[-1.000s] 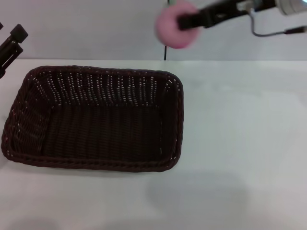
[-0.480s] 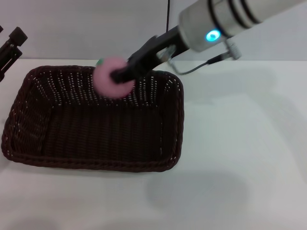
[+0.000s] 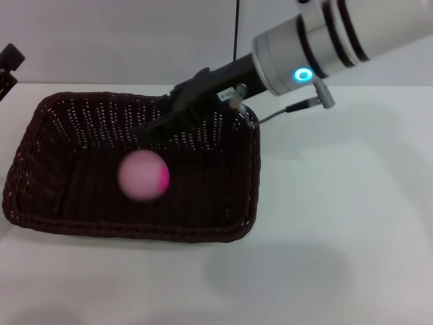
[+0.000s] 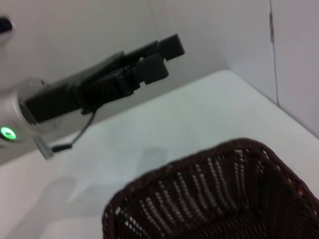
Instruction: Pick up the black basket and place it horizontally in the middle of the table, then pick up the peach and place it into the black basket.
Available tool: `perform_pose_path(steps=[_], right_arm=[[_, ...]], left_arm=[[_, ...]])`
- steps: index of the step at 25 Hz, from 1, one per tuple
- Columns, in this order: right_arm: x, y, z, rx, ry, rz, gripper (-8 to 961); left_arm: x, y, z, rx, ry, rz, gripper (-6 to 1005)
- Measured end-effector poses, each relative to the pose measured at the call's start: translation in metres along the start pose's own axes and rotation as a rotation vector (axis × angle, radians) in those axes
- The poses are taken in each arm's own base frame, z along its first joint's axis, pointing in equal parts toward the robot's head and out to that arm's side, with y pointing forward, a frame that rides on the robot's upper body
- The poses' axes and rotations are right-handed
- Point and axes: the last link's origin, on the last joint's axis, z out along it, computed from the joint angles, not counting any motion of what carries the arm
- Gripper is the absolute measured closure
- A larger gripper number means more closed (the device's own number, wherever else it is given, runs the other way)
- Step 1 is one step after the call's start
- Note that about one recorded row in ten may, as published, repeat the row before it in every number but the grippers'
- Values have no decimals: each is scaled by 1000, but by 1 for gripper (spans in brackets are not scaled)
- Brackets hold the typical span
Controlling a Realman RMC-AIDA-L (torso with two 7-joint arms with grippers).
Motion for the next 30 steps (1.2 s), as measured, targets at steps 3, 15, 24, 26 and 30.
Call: perform_pose_path(steps=[3,15,24,26,30], right_arm=[[8,-1,-12,3,-60,-1,316],[136,-11,-95,336,-633,15,226],[206,5,-122,613,-1072,-129,227],[213,8,-125,672,-1131,-151,227],[218,7,-127,709,-1166,-137,227]], left_arm=[[-1,-3,-6,12,14,-5,311],[-15,-20,-63,205,113,161,311],[-21,-18,-94,351,179,247,311],[-22,-15,-97,370,204,258,311],[-25,-13,-98,423,240,275,311]])
